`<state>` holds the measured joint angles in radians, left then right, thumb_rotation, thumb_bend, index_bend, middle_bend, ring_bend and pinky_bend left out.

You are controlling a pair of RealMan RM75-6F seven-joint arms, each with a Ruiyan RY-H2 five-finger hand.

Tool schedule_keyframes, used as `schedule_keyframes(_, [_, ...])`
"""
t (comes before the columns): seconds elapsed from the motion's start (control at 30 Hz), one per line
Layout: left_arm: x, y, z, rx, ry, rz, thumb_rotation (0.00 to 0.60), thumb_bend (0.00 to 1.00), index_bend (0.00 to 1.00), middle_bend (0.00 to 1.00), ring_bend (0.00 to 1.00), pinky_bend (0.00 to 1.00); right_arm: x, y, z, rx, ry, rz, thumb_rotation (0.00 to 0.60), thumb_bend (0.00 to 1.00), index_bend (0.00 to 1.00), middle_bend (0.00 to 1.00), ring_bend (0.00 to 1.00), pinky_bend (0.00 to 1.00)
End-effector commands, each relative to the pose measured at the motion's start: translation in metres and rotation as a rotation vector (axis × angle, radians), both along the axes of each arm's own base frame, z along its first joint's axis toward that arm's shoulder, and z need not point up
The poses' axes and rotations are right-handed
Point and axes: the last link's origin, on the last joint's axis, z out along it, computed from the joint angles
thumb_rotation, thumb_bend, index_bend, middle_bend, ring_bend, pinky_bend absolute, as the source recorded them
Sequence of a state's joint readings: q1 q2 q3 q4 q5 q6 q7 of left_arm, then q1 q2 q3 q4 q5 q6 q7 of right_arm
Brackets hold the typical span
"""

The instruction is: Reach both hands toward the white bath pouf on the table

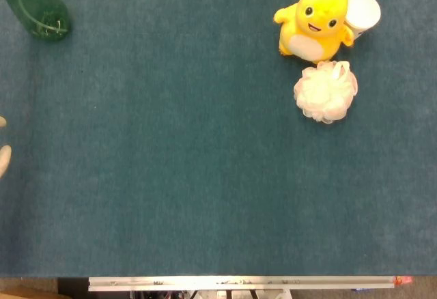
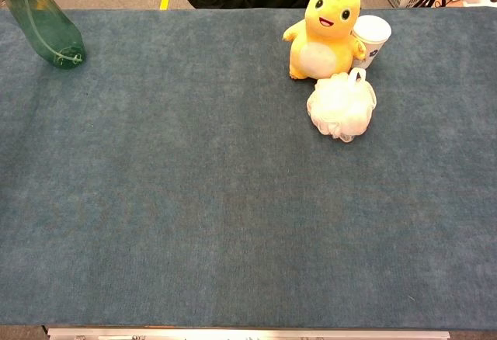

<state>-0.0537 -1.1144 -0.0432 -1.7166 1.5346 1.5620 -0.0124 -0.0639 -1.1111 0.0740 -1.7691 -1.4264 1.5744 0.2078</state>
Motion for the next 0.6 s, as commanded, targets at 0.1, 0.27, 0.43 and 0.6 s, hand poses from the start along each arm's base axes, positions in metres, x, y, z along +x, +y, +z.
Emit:
schedule_keyframes(0.1, [-0.001, 0.003, -0.003, -0.011, 0.034, -0.001, 0.600, 0.31, 0.40, 0.38, 0.29, 0.29, -0.001, 0.000, -0.004, 0.021, -0.026, -0.009, 0.600, 0.22, 0.34, 0.32, 0.20, 0.25])
schedule_keyframes(0.27, [0.001, 0.008, -0.005, -0.012, 0.036, -0.014, 0.600, 0.31, 0.40, 0.38, 0.29, 0.29, 0.000, -0.002, -0.007, 0.038, -0.065, -0.002, 0.600, 0.22, 0.33, 0.31, 0.20, 0.24])
schedule_keyframes(0.43, [0.006, 0.014, -0.007, -0.043, -0.009, -0.026, 0.600, 0.31, 0.40, 0.38, 0.29, 0.30, 0.005, -0.007, -0.011, 0.076, -0.130, 0.014, 0.600, 0.22, 0.31, 0.26, 0.16, 0.18])
schedule_keyframes(0.6, [0.015, 0.021, -0.010, -0.113, -0.117, -0.021, 0.600, 0.31, 0.40, 0.38, 0.29, 0.30, 0.014, -0.014, -0.014, 0.151, -0.206, 0.022, 0.600, 0.22, 0.25, 0.18, 0.10, 0.16])
